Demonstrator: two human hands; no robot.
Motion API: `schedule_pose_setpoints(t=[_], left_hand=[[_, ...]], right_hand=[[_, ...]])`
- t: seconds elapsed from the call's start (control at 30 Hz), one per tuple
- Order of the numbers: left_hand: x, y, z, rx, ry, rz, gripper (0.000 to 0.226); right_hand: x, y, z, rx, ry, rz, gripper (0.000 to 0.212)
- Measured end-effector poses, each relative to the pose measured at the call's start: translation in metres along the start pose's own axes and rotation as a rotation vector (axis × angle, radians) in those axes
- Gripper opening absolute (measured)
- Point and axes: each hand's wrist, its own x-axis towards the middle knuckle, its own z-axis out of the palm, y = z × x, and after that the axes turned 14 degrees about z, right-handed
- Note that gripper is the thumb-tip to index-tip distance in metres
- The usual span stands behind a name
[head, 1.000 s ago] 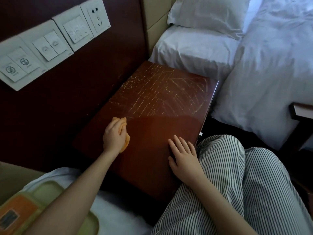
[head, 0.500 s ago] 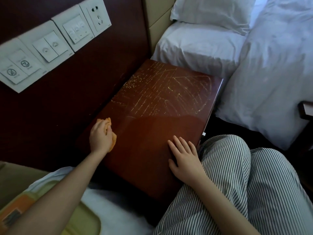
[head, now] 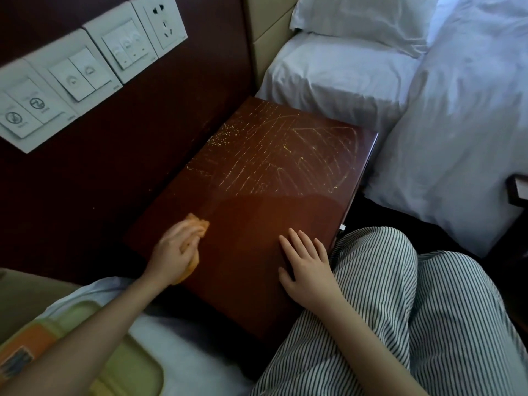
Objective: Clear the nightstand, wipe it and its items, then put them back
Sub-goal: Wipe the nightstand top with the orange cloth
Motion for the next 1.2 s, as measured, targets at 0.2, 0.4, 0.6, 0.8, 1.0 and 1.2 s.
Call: schedule_pose_setpoints(t=[0.2,0.4,0.6,0.8,1.0,1.2], left_hand=[[0.056,0.0,0.017,0.128,0.264,-0.468,0.032],[0.068,0.038,0.045,0.075,0.106,-0.236,0.032],[0.001,0.039,0.025,-0.084,-0.139,0.14,0.033],[0.002,-0.016,-0.006,0.05,0.078,-0.124,0.027],[0.049,-0.041,-0.014,0.147,0.267,-0.524,0.032],[0.068,-0.013,0.009,0.097,0.156,-0.334,0.03]], right_hand=[[0.0,0.004,-0.001,0.044,0.027,0.034,0.065],[-0.002,-0.002,-0.001,0.043,0.022,0.023,0.065],[-0.002,0.001,-0.003,0.027,0.003,0.041,0.061],[-0.003,0.0,-0.002,0.026,-0.001,0.037,0.069],[-0.003,0.0,-0.002,0.023,0.007,0.026,0.082],[0.003,-0.005,0.001,0.012,-0.007,0.012,0.083]])
